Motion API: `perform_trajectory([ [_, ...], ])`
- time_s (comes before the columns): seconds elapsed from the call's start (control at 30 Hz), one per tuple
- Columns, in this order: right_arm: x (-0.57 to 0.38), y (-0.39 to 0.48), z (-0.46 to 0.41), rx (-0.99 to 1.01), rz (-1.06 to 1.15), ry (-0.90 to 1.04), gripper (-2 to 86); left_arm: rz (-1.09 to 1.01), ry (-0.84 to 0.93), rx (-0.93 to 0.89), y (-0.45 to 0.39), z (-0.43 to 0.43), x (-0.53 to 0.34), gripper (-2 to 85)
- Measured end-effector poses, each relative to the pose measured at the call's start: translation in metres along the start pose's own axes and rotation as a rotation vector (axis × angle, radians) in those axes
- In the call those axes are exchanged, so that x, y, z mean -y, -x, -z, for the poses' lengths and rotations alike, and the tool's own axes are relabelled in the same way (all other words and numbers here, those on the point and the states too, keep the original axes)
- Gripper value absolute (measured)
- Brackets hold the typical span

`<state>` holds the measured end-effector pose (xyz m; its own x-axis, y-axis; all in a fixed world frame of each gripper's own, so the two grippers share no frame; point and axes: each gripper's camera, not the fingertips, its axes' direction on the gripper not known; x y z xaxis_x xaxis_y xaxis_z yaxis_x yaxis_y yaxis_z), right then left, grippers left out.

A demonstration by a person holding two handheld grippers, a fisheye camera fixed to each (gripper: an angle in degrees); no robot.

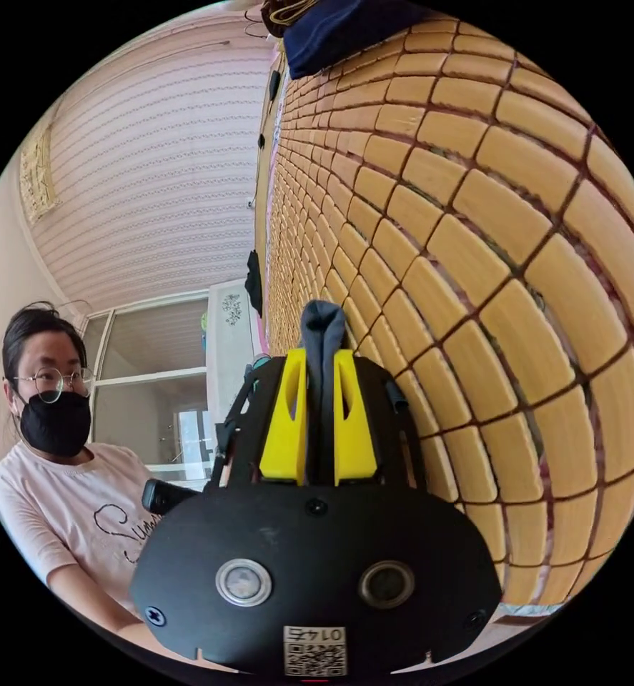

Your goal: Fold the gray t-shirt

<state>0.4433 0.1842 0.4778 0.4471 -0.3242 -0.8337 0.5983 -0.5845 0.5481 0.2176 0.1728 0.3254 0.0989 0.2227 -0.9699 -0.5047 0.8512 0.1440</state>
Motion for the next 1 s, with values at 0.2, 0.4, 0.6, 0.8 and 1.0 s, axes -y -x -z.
perform_trajectory([
  [0.2, -0.008, 0.034, 0.029, 0.008, 0.036, -0.046, 2.8, 0.133, -0.122, -0.017, 0.015, 0.042, -0.007, -0.9],
  [0.4, -0.018, 0.134, 0.018, -0.173, 0.212, -0.025, 2.3, 0.338, -0.300, -0.063, 0.052, 0.112, -0.031, -0.9],
  [0.6, -0.024, 0.197, -0.117, -0.338, 0.320, 0.146, 2.3, 0.632, -0.333, 0.048, 0.108, 0.159, -0.093, -0.8],
  [0.8, -0.041, 0.199, -0.258, -0.519, 0.285, 0.223, 2.7, 0.898, -0.318, 0.148, 0.158, 0.162, -0.141, 0.2],
  [1.0, -0.062, 0.240, -0.303, -0.553, 0.459, 0.270, 3.1, 1.132, -0.284, 0.097, 0.185, 0.165, -0.182, 2.7],
])
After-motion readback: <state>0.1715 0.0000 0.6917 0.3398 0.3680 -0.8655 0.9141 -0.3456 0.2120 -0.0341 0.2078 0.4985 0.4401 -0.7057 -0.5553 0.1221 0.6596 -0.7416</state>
